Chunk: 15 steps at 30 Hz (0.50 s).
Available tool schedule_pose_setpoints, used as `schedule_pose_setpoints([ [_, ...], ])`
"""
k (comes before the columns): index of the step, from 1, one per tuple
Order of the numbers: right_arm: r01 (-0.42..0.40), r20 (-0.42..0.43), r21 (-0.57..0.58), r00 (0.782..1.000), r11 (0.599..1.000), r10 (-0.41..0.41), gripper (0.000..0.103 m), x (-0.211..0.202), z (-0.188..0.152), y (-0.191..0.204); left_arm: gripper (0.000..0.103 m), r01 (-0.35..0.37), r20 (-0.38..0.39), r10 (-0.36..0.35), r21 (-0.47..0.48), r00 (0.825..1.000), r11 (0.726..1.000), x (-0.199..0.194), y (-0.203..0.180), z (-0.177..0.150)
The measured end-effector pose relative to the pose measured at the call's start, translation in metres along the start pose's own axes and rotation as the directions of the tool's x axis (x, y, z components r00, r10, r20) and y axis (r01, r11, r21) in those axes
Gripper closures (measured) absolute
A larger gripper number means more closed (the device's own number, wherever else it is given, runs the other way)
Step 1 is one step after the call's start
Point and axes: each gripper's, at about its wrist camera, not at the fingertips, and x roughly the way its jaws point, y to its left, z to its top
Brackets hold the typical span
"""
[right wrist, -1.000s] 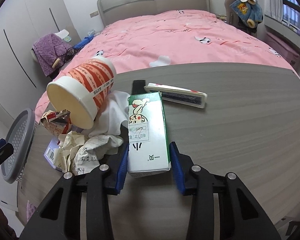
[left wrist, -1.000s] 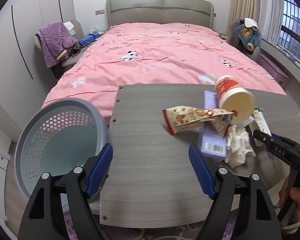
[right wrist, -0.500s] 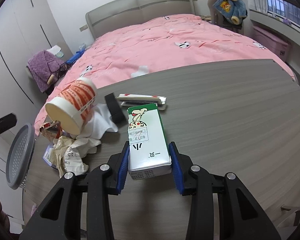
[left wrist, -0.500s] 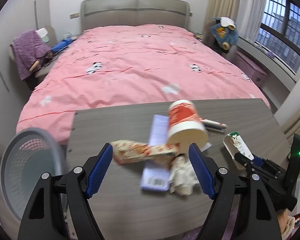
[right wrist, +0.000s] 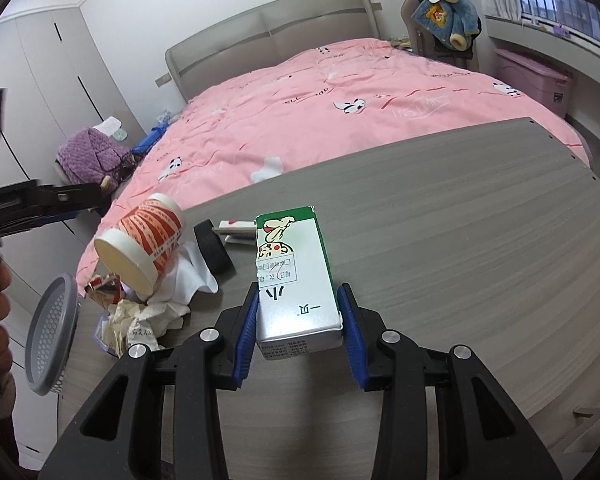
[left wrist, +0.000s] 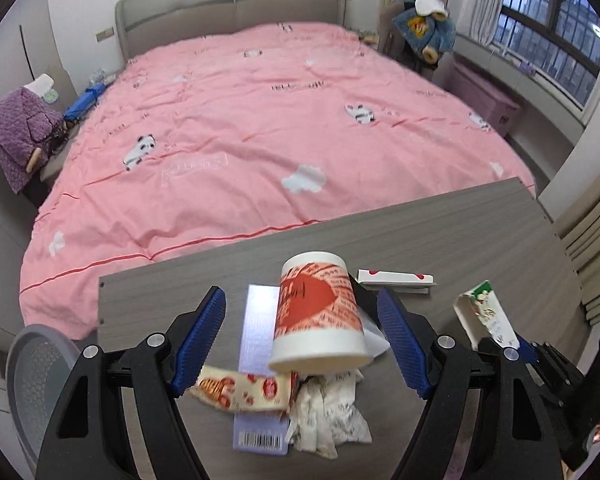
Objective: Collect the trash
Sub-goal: 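Grasp the red-and-white paper cup with the left tool while the right holds the box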
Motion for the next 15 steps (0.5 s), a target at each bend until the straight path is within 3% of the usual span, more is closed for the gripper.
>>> schedule_pose_setpoints([
  [5,-0.008,0.002,0.01,1.0,1.0,0.008,0.065,0.0,0.003,-0.005,0.028,0.02,-0.138,-0.014,0.04,0.99,0.999,0.034,-0.011,0.01],
  [9,-0.012,0.009,0.016,1.0,1.0,0.012,0.065,-0.001,0.004,-0.008,0.028,-0.026,-0.173,0.038,0.075,0.984,0.997,0.05,-0.016,0.007],
  [15,-0.015,0.008,0.022,1.0,1.0,0.015,0.065,-0.002,0.003,-0.009,0.028,-0.035,-0.188,0.052,0.092,0.981,0.995,0.062,-0.021,0.001],
])
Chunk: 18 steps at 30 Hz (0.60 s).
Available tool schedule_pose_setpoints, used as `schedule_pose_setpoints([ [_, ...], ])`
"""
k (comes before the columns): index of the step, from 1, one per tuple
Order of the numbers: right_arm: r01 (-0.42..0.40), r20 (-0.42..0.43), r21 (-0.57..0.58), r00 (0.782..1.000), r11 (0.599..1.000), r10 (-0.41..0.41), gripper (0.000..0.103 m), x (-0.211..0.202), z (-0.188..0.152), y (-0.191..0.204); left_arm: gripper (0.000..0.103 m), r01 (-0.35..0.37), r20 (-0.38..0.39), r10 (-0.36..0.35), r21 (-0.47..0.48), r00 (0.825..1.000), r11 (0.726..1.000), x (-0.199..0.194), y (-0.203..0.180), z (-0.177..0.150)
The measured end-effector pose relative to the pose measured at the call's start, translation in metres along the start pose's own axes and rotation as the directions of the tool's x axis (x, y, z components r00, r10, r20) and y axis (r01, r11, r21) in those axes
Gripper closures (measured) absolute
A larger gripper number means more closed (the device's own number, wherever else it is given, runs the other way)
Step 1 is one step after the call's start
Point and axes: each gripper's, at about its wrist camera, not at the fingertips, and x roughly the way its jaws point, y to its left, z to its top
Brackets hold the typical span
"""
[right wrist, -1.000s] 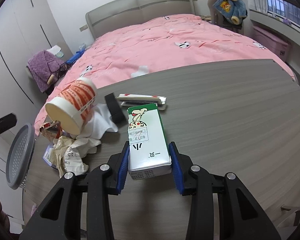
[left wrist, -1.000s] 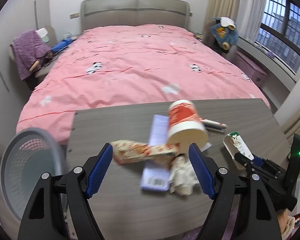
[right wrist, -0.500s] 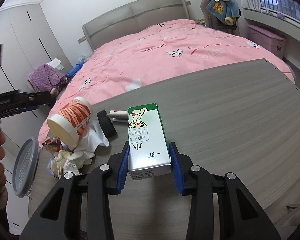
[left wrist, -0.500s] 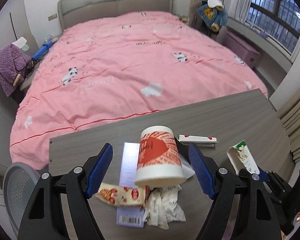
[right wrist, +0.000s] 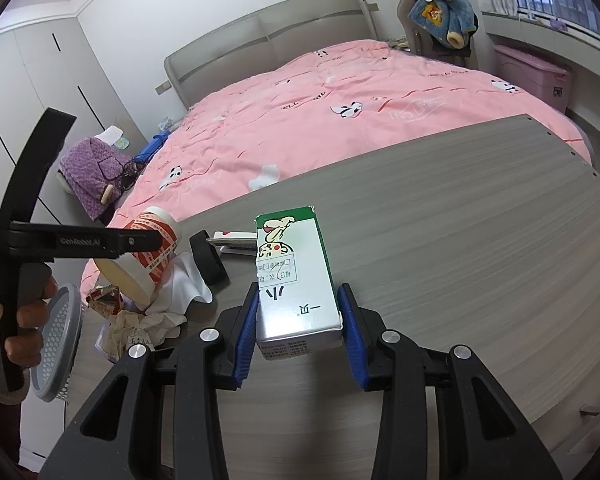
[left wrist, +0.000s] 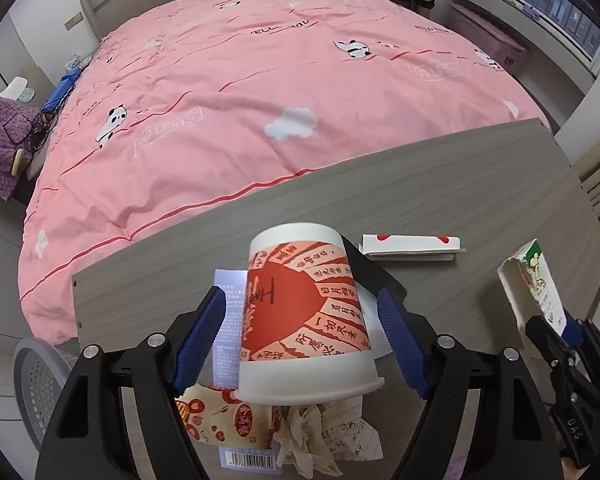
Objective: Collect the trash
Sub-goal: 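Grasp the red-and-white paper cup with the left tool while the right holds the box, then carry the paper cup with the left tool over the basket while the right carries the box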
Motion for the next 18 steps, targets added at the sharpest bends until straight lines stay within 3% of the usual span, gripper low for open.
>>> schedule_pose_setpoints([
  [2,-0.001,0.002,0.001,1.0,1.0,0.001,0.065,-0.001,0.0,0.0,0.031,0.006,-0.009,-0.006,-0.003,1.0,1.0,0.004,-0.002,-0.002],
  [4,-0.001,0.003,0.0,1.0,1.0,0.001,0.065,-0.002,0.0,0.0,0.042,0.011,-0.021,-0.011,-0.002,1.0,1.0,0.009,-0.003,-0.005],
  [11,-0.003,0.011,0.0,1.0,1.0,0.003,0.065,-0.007,-0.001,0.005,0.042,0.048,0.033,-0.047,-0.032,0.998,0.998,-0.002,0.001,-0.011],
  [18,0.013,0.022,-0.04,1.0,0.999,-0.012,0.065,-0.014,0.002,0.016,0.042,0.04,0.155,-0.032,-0.051,0.987,0.998,-0.043,0.01,-0.025],
])
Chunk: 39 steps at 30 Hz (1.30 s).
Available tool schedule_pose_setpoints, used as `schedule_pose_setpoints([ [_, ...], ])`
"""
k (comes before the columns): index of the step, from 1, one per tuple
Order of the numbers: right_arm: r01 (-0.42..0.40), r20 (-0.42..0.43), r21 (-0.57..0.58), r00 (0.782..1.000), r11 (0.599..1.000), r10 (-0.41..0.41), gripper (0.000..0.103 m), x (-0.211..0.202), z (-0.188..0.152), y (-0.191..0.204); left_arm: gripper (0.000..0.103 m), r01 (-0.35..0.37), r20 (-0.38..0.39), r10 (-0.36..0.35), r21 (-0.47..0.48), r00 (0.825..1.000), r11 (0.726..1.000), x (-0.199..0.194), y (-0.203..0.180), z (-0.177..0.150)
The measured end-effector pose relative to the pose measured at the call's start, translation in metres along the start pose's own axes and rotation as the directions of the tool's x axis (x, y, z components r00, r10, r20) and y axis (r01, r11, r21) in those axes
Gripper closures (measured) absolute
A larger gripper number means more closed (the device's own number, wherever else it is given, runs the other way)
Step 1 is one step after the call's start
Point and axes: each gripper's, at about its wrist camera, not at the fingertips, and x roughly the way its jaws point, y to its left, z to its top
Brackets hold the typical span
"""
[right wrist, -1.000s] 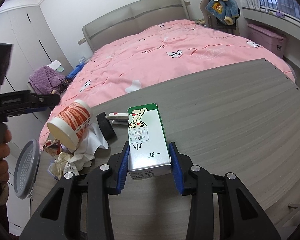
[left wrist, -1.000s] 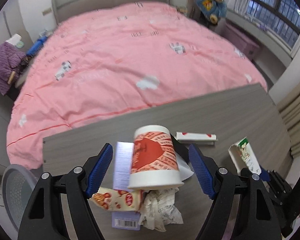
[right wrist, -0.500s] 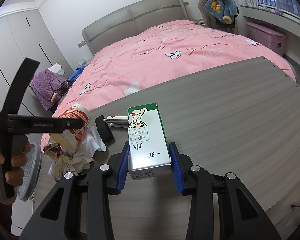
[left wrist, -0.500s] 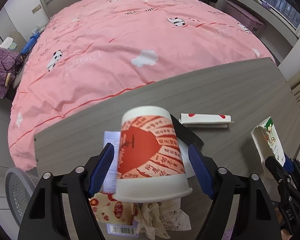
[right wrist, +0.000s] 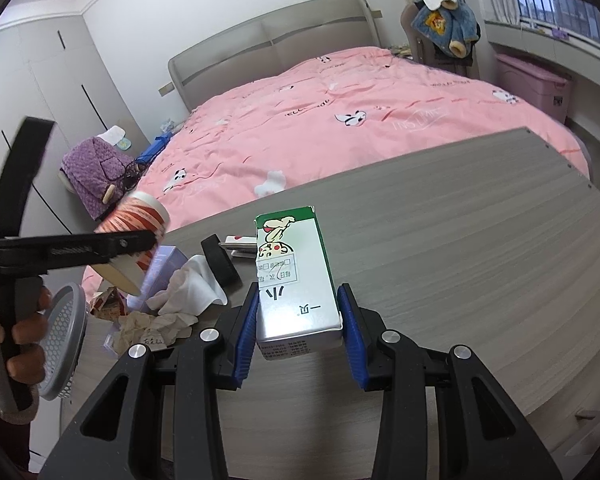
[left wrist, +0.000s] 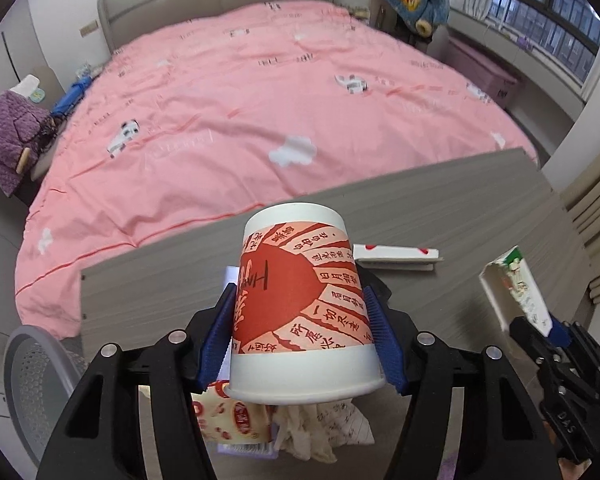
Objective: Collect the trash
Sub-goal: 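Carry the paper cup with the left tool over the basket while the right carries the box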
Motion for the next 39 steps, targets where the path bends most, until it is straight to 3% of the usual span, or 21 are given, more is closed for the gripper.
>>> schedule_pose_setpoints([
  [10,-0.04,0.015,-0.096,0.999,0.995,0.041,0.065,-0.011,0.007,0.055,0.042,-0.01,0.132,0.023,-0.095,0.991,0.995,-0.061,0.048,-0.034],
  [17,-0.113,0.006,-0.175,0.993,0.978,0.116,0.065,-0.007,0.004,0.116,0.042,-0.065,0.189,0.099,-0.177,0.977,0.982,-0.094,0.098,-0.071],
  [31,-0.279,-0.09,-0.314,0.96,0.907,0.264,0.065,0.016,-0.026,0.245,0.042,-0.222,0.126,0.287,-0.375,0.95,0.9,-0.115,0.213,-0.165],
  [39,-0.35,-0.181,-0.375,0.936,0.858,0.303,0.065,0.035,-0.052,0.311,0.042,-0.272,0.091,0.341,-0.428,0.936,0.862,-0.113,0.258,-0.204],
])
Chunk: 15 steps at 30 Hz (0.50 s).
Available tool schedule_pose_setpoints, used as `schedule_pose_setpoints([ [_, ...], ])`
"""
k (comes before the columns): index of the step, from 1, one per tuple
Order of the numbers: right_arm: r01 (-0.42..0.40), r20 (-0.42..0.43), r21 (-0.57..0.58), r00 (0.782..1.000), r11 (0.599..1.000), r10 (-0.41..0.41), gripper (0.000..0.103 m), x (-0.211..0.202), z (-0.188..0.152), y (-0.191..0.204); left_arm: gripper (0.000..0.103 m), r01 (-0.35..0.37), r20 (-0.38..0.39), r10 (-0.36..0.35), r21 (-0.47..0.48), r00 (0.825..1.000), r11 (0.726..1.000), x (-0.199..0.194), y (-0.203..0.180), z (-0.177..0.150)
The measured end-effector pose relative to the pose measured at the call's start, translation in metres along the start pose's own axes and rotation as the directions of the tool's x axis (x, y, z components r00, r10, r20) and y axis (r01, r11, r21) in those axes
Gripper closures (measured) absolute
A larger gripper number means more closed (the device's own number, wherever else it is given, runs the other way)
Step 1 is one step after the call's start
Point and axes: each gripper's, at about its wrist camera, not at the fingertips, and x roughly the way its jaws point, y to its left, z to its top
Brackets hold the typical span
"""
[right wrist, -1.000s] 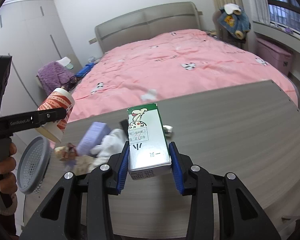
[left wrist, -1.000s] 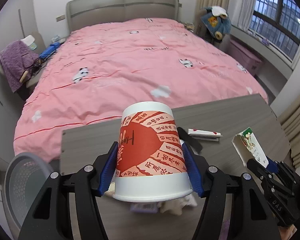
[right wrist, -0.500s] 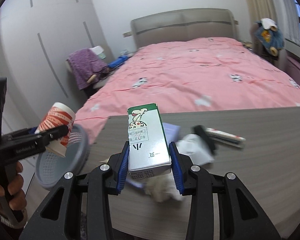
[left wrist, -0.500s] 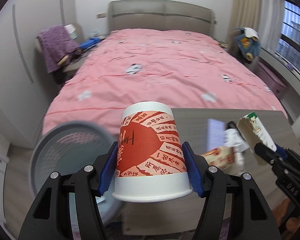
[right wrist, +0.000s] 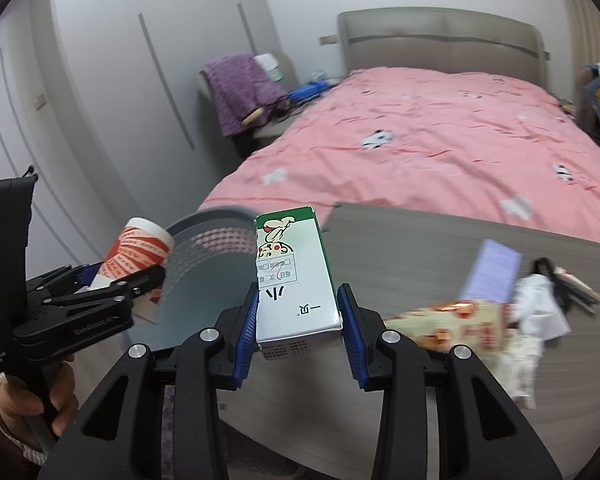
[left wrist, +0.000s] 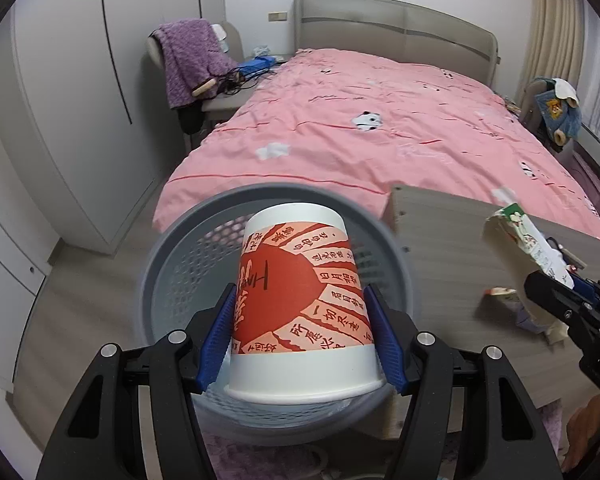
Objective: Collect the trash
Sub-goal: 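Carry the paper cup with the left tool over the basket while the right carries the box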
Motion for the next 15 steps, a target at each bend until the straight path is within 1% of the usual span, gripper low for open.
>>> schedule_pose_setpoints([
  [3,-0.019,-0.023,-0.02,1.0,1.0,0.019,0.065,0.012,0.0,0.016,0.042,-0.014,0.001,0.014,-0.006,1.0,1.0,0.004,0.014,-0.001],
  [7,-0.024,-0.052,-0.044,0.998,0.999,0.022,0.065,0.024,0.0,0.033,0.042,-0.01,-0.003,0.01,-0.032,1.0,0.999,0.008,0.033,-0.004],
  [15,-0.033,-0.097,-0.078,0.995,0.996,0.026,0.065,0.05,0.0,0.052,0.042,-0.013,-0.032,0.011,-0.057,0.999,0.998,0.023,0.058,-0.013],
])
